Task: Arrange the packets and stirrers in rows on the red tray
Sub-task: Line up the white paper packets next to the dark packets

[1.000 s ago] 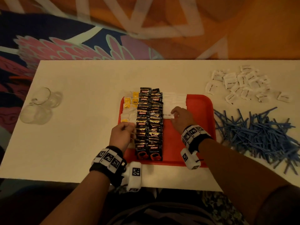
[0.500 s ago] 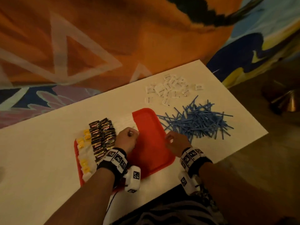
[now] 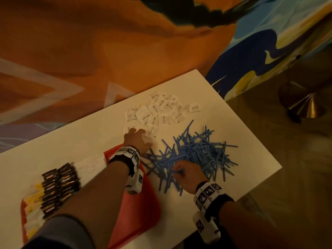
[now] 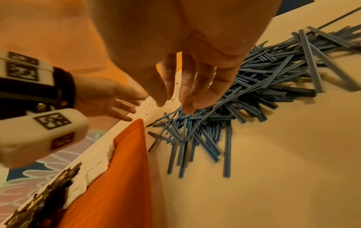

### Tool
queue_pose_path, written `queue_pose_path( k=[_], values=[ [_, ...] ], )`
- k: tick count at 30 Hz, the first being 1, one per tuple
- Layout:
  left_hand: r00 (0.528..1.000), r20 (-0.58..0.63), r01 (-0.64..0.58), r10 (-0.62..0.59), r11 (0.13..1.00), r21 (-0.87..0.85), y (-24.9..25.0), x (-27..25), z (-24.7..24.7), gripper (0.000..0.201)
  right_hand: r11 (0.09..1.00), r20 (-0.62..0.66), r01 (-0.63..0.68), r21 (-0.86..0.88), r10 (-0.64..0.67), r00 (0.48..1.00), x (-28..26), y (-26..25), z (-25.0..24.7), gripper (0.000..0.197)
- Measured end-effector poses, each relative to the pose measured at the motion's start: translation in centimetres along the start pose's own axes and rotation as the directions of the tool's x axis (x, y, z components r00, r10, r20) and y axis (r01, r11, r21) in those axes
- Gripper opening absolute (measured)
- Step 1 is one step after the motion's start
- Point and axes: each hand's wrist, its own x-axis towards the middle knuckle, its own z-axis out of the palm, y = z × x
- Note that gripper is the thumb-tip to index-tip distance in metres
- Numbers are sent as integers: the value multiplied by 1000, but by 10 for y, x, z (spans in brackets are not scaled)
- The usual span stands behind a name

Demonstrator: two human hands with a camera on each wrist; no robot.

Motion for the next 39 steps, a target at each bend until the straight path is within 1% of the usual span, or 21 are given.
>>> queue_pose_path(
  k=[3,6,8,10,13,15,17,20,22,24,25,26,28,29,30,32,33,34,35,37,39],
  values=[
    [999,47,-8,5,997,70,19,31,0,79,1000,26,5,4,-5,1000,15,13,-14,16],
    [998,67,4,-13,991,131,27,64,1,86,1000,38,18,-1,-18,999,28,24,-24,13],
    [995,96,5,-19,990,138,26,78,1,81,999,40,32,-6,-32,999,36,31,-30,12],
    [993,115,11,-23,994,106,28,82,2,68,999,48,51,-5,-50,998,42,37,-35,11],
    [1000,-20,20,-18,995,95,39,72,9,42,998,64,68,14,-69,996,48,40,-41,12],
    [996,-82,39,-28,991,127,46,63,15,36,997,70,66,28,-68,995,53,40,-42,14],
    [993,-115,42,-29,993,112,47,60,22,37,997,82,64,36,-67,994,58,38,-42,16],
    [989,-146,19,-16,1000,20,45,61,24,38,996,92,76,47,-80,993,63,35,-42,15],
    [988,-149,18,-31,996,-87,43,58,21,45,995,94,78,69,-85,992,64,32,-43,13],
    [983,-160,45,-94,958,-285,39,49,14,53,992,91,77,102,-87,992,64,28,-45,11],
    [977,-181,35,-111,926,-377,36,41,11,50,989,87,81,124,-92,992,64,24,-47,10],
    [972,-197,23,-126,891,-454,35,31,7,41,987,84,86,137,-99,992,64,19,-49,9],
    [964,-197,14,-176,780,-626,33,9,-3,18,985,80,111,131,-122,989,64,4,-52,7],
    [963,-171,17,-208,682,-731,33,-5,-9,9,984,75,129,127,-139,988,64,-7,-53,6],
    [961,-129,30,-244,557,-830,32,-17,-14,16,980,63,148,130,-158,985,63,-19,-54,6],
    [953,-35,41,-302,244,-969,29,-43,-21,22,968,21,195,156,-201,979,61,-45,-55,8],
    [952,0,28,-305,85,-996,27,-57,-25,24,959,-4,224,175,-227,974,59,-59,-55,9],
    [956,20,6,-292,-49,-999,24,-70,-28,28,945,-19,253,208,-255,967,56,-71,-52,12],
    [962,29,-14,-270,-154,-988,21,-84,-31,34,925,-16,286,250,-291,957,52,-84,-49,17],
    [973,17,-48,-229,-273,-961,12,-109,-38,46,887,26,353,299,-377,926,41,-108,-36,22],
    [986,-16,-78,-169,-371,-925,0,-128,-39,55,859,56,411,305,-447,893,29,-128,-19,20]
  ],
)
